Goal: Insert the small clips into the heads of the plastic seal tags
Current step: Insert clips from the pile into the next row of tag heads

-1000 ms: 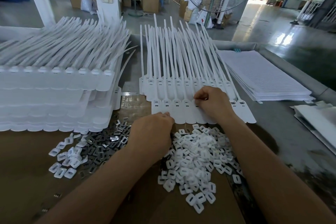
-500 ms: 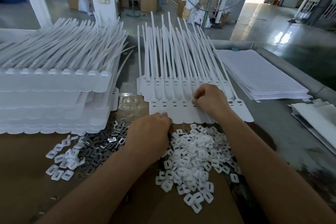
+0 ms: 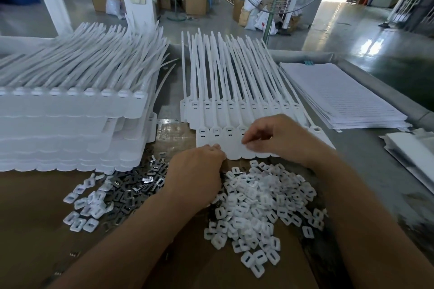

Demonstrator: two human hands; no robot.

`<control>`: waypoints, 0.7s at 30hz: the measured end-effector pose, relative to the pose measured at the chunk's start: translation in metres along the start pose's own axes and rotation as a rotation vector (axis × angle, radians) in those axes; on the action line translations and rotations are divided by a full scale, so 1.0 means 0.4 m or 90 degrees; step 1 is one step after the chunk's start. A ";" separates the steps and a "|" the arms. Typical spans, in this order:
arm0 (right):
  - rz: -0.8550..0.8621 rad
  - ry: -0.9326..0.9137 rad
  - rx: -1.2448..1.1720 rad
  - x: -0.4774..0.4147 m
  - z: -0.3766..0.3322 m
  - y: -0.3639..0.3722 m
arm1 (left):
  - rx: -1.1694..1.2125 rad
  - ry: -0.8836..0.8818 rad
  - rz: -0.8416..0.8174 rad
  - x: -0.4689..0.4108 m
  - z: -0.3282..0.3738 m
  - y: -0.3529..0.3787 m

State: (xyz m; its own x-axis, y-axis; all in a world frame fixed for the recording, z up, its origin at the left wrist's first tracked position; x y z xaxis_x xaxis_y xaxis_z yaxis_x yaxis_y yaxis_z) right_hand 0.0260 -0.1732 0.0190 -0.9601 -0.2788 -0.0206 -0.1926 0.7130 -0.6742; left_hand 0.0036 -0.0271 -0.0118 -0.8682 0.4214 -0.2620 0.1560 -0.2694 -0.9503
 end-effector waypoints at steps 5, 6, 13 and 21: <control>-0.135 -0.006 0.107 -0.001 -0.011 0.069 | -0.012 0.004 0.002 0.004 0.002 -0.001; -0.140 -0.003 0.115 -0.002 -0.009 0.074 | -0.012 0.003 -0.001 0.003 0.002 0.001; -0.129 -0.022 0.123 0.001 -0.012 0.082 | -0.013 0.002 -0.003 0.005 0.005 0.002; 0.000 -0.016 0.010 -0.001 -0.004 0.031 | -0.007 -0.004 -0.007 0.005 0.003 -0.003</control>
State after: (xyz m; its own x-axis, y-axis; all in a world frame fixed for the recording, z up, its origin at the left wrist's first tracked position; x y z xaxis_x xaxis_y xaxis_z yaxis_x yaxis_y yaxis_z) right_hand 0.0235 -0.1632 0.0116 -0.9548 -0.2946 -0.0393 -0.1888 0.7034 -0.6852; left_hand 0.0011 -0.0271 -0.0110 -0.8726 0.4195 -0.2501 0.1509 -0.2553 -0.9550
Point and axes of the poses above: each hand's wrist, its own x-axis away from the middle knuckle, its own y-axis out of the palm, z = x × y, the point moved 5 cm from there along -x, towards the middle knuckle, and after that the axes turned 2 degrees about -x, right-handed, at the moved point
